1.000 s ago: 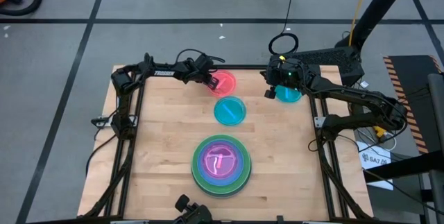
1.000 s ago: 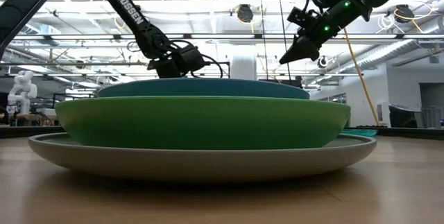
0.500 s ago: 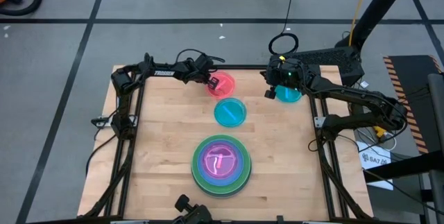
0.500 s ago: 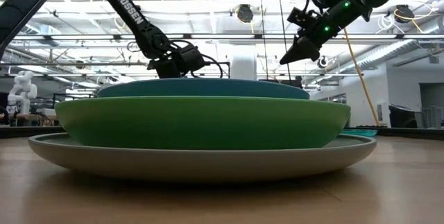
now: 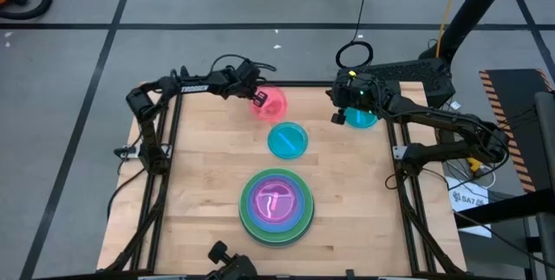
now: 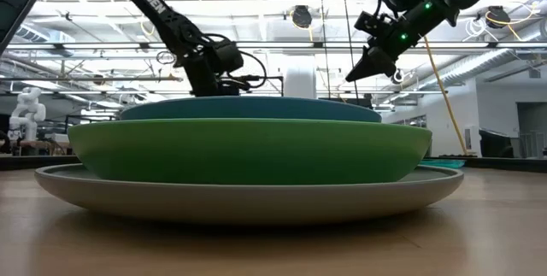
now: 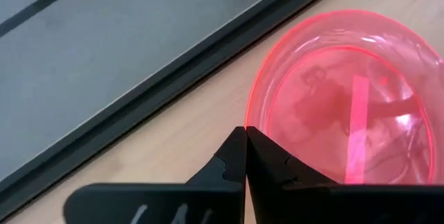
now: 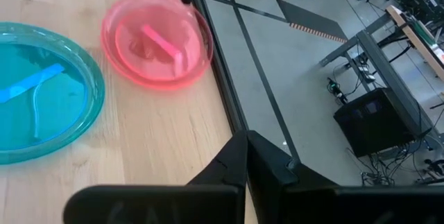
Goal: Stack plastic plates
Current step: Stack the small pink plate on top of the bottom small pink plate
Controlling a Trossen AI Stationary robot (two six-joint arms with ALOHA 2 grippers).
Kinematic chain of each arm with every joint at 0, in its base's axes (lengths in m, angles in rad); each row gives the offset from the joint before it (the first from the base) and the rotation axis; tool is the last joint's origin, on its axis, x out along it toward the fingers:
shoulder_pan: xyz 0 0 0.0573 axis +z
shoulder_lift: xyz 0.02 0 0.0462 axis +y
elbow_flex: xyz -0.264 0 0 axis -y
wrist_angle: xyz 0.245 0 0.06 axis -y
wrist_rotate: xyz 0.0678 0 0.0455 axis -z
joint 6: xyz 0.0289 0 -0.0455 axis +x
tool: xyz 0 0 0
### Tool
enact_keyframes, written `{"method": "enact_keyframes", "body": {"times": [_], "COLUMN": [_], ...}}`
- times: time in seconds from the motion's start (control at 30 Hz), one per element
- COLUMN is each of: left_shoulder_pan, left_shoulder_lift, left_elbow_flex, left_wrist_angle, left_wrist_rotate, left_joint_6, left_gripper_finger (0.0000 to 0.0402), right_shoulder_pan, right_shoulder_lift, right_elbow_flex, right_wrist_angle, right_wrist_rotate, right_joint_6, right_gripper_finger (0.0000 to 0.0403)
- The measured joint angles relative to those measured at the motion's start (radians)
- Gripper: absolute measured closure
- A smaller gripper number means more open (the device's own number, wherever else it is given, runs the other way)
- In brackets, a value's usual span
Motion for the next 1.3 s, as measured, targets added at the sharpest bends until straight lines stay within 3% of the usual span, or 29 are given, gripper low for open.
{"method": "enact_keyframes", "body": {"times": [0.3,0.7,0.93,1.3], "left_shoulder_pan": [0.041,0.046,0.057,0.066], "left_shoulder_lift": [-0.040,-0.041,-0.041,-0.041], "left_elbow_flex": [0.000,0.000,0.000,0.000], "left_wrist_angle": [-0.153,-0.178,-0.176,-0.176], "left_wrist_rotate": [-0.022,-0.022,-0.025,-0.029], "left_joint_6": [0.075,0.170,0.176,0.166], "left_gripper_finger": [0.0398,0.0398,0.0398,0.0389], "right_shoulder_pan": [0.000,0.000,-0.007,-0.007], "right_shoulder_lift": [0.000,0.000,0.000,0.000], "right_elbow_flex": [0.000,0.000,0.002,0.000], "right_wrist_angle": [-0.005,-0.017,0.212,-0.082], "right_wrist_rotate": [0.000,0.003,0.003,0.001], "right_joint_6": [0.012,0.061,0.217,0.178], "right_gripper_finger": [0.0399,0.0399,0.0399,0.0399]}}
